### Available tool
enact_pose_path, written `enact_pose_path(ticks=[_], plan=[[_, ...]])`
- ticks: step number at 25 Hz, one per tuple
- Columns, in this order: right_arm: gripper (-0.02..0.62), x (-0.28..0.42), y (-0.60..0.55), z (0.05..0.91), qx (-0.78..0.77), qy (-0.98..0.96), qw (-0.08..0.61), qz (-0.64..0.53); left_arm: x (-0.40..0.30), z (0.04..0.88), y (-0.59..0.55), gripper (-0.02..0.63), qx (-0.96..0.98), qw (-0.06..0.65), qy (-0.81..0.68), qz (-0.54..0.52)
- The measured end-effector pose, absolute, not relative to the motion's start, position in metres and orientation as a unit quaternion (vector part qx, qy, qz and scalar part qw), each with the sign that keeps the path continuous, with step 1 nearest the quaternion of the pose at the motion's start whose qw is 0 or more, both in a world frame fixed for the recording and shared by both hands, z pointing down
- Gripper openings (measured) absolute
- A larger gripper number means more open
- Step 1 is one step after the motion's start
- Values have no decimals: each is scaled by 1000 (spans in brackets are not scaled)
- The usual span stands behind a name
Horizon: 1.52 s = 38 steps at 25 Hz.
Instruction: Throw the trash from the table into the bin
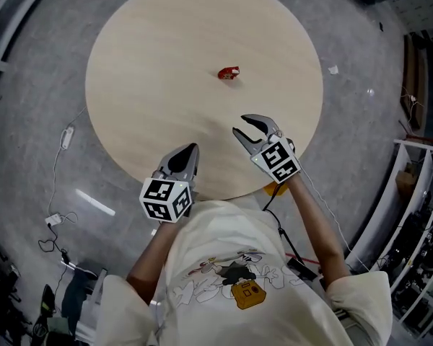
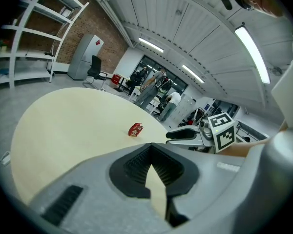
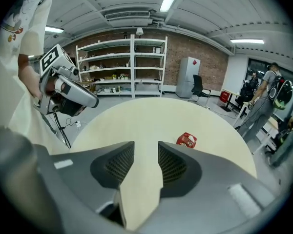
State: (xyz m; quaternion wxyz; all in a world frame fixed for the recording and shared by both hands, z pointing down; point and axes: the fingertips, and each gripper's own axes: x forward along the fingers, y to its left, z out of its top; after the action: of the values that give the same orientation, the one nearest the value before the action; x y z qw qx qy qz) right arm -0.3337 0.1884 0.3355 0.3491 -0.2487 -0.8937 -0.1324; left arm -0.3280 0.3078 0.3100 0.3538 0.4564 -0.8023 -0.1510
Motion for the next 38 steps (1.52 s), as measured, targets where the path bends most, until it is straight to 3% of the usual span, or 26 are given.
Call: enact_pose_path(ticks=[11, 22, 28, 30, 38], plan=[[263, -412, 118, 369, -241, -898, 339, -142, -351, 320, 277, 3, 386, 374, -825, -173], [278, -481, 98, 407, -309, -866, 338, -200, -343, 334, 264, 3, 331, 408, -832, -177], [236, -498, 104, 443, -340, -842, 356, -222, -352, 350, 267, 3, 313, 417, -834, -182], [147, -498, 104, 441, -338, -843, 352, -228, -351, 349, 264, 3, 314, 418, -833, -183], [132, -478, 129, 419, -326, -853, 342, -220, -348, 337, 268, 3, 337, 404, -832, -176]])
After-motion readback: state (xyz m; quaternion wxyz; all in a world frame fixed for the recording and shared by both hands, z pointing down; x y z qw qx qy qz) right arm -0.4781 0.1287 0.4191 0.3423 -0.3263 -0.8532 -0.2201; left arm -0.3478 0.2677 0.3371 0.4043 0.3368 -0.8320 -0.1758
